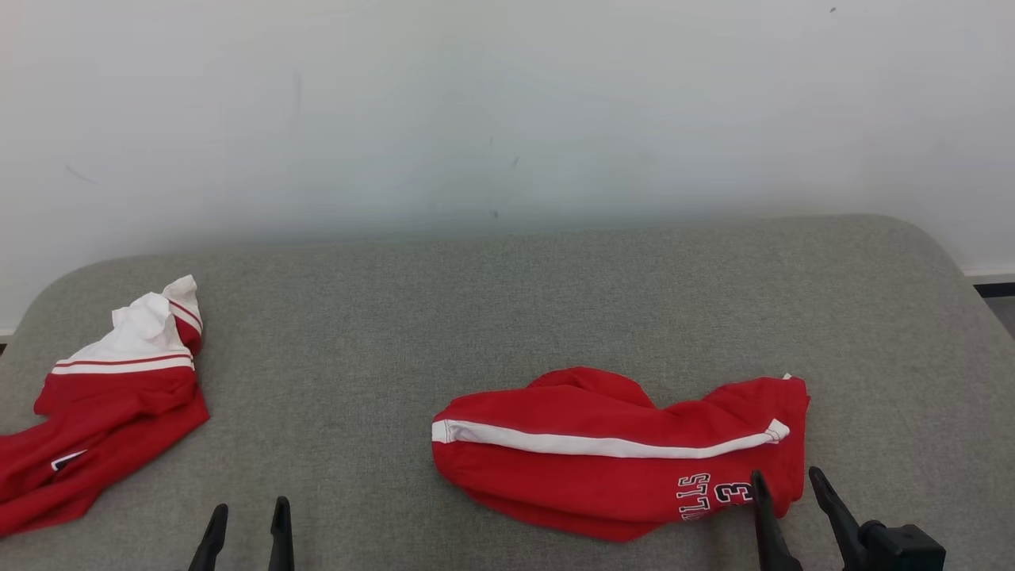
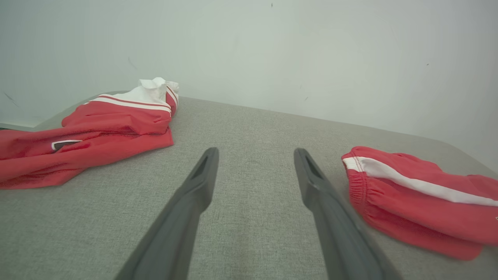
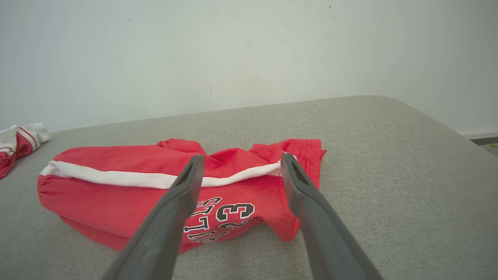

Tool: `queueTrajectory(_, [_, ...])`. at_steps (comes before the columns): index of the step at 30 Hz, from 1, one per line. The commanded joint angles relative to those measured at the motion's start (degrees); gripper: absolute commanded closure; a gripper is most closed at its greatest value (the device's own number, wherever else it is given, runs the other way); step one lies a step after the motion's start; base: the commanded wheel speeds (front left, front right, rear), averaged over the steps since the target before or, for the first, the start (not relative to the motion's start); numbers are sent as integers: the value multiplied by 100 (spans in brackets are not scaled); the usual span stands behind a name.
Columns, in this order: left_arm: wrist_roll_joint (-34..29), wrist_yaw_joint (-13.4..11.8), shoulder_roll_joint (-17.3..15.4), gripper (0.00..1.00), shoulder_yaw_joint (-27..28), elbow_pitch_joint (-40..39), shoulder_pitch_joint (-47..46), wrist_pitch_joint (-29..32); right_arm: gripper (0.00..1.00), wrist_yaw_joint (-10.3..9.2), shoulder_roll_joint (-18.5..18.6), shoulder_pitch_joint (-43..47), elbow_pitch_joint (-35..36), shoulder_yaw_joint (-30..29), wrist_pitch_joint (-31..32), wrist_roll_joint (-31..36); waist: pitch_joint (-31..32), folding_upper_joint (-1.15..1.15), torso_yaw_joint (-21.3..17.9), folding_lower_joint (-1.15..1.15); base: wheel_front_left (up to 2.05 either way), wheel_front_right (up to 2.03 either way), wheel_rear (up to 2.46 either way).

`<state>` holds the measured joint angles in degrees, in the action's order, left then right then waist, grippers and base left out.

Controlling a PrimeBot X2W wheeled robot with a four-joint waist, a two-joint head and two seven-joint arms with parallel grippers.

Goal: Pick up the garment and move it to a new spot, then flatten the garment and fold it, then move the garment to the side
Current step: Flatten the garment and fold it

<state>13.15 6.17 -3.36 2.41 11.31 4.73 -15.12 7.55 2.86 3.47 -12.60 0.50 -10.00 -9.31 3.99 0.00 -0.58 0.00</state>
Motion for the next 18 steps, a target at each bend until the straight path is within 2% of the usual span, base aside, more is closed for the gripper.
queueTrajectory(1, [-40,27,14,0,16,-12,-58,-4,0,-13,5,-2,12,-13,22,45,-9,0,-6,0,0,0,0])
queueTrajectory(9, [-145,73,37,0,-117,62,-218,-5,0,-13,4,-135,40,4,129,-1,-107,0,-63,0,0,0,0])
queueTrajectory(13, [-170,108,44,0,-531,362,-526,21,0,-14,8,-383,-19,-187,661,55,-199,0,-93,0,0,0,0])
queueTrajectory(18, [100,100,42,0,-1067,958,-1234,712,0,-13,175,-902,-212,-318,1692,-33,-359,0,-165,0,0,0,0])
